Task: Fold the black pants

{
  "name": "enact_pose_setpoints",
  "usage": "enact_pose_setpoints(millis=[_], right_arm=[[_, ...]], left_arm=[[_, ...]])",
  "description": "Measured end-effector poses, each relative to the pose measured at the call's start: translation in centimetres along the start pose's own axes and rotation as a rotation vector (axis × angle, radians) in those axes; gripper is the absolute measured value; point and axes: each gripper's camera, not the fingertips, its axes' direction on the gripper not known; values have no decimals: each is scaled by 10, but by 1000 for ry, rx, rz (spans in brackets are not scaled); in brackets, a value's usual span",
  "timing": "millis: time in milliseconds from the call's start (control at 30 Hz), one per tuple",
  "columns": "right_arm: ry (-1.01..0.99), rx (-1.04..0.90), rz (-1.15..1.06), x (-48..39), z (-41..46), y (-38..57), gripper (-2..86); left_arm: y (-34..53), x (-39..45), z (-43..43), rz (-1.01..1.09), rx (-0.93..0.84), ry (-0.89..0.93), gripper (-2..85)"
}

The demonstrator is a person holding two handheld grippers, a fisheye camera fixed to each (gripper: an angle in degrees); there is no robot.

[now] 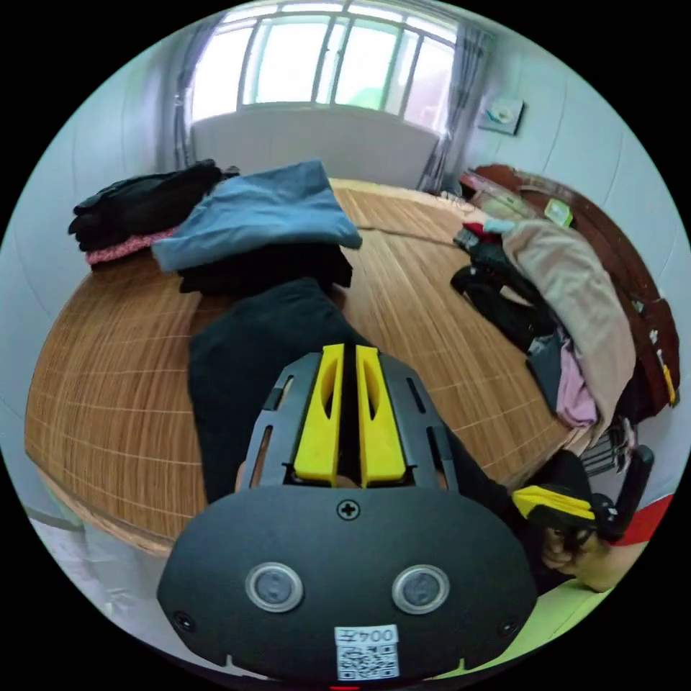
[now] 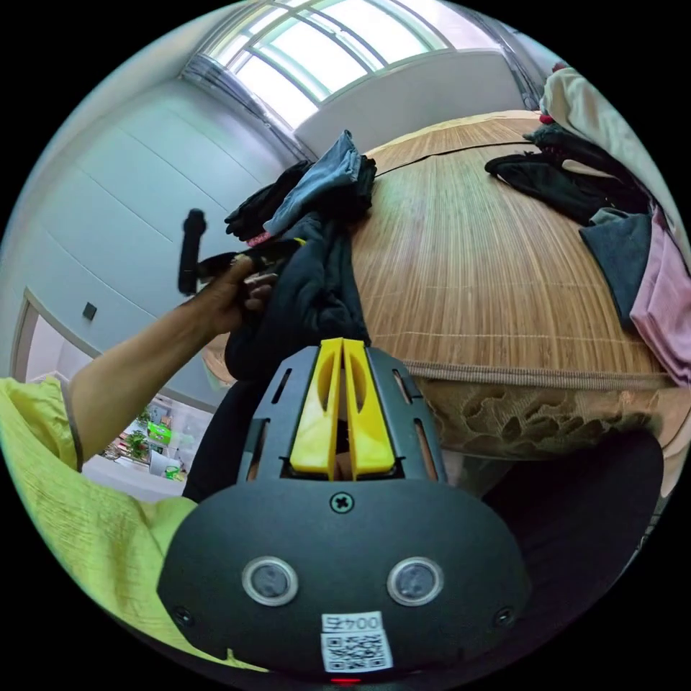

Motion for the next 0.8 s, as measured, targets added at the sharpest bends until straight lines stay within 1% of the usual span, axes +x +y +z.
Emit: enact_pose_setpoints(millis=[67,200,300,400,467,533,633,733,800], right_arm=[[-13,12,16,6,-2,8,4],[-18,-20,34,17,-4,21,19],[-33,-12,6,17,-7,23,56],[-31,-11,-38,13,-11,23,67],[-42,-8,-46,12,-12,25,68],[-58,-8,-40,13,-10,27,70],[-84,-17,-28,12,-2,29,74],[-82,-23,-75,3,6,28,55],[-49,9,-119,-4,9,17,18]], left_arm=[[4,15,46,62,-136,-82,18],[4,22,55,80,-167,-119,16],[7,13,41,43,-144,-59,15],[12,-2,-7,-34,-23,-11,13],[28,-15,-55,-64,92,29,14],[50,-32,-82,-117,109,50,15],[107,-74,-111,-302,75,139,15],[171,-105,-135,-428,87,186,10],[196,-114,-145,-441,93,182,8]])
